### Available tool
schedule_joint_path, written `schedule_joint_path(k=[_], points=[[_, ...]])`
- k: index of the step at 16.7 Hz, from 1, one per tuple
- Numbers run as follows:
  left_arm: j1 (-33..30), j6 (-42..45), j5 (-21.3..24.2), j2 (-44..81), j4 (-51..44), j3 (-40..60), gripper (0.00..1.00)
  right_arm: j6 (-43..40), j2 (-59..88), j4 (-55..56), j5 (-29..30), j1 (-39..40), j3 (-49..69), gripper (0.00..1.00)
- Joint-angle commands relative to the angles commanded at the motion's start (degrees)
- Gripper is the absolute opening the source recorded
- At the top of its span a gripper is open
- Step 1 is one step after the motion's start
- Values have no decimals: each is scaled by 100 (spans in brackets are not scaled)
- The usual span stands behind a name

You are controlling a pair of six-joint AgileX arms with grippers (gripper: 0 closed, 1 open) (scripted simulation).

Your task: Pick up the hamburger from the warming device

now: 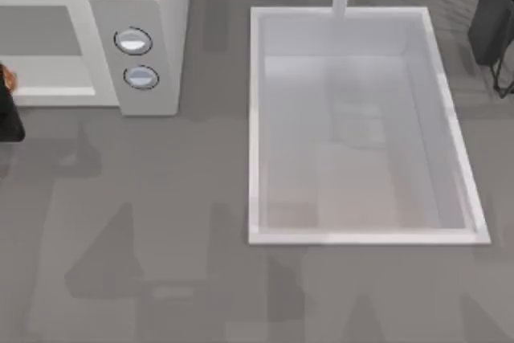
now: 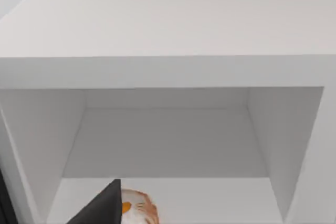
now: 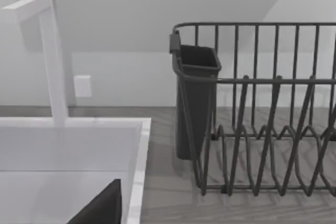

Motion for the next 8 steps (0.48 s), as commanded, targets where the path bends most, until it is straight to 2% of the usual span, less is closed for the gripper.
schedule_joint_path(k=[8], points=[[488,211,539,4670,2321,1652,100,0,0,0,0,0,0,100]])
